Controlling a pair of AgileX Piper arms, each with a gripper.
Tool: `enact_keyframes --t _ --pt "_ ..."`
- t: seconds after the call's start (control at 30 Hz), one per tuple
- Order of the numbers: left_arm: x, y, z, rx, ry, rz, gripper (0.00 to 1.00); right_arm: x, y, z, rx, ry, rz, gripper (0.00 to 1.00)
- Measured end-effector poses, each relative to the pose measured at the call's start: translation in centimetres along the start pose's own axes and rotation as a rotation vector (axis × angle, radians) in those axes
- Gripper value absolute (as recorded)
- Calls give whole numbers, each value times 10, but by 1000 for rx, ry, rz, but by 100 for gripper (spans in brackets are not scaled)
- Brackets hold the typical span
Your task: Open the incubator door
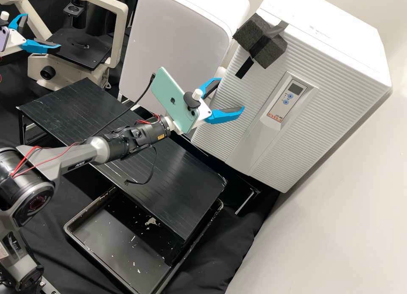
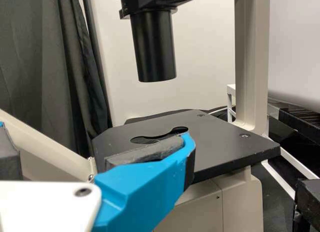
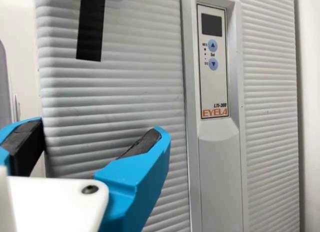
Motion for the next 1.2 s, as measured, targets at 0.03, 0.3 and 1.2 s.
enact_keyframes --t 0.03,0.3,1.2 --pt "0 0 0 0 0 0 100 0 -1 -1 1 1 -3 0" --pt "0 0 0 0 0 0 100 -1 -3 -2 -26 -6 -4 0" --pt "0 0 0 0 0 0 100 -6 -2 -12 -86 -38 -3 0"
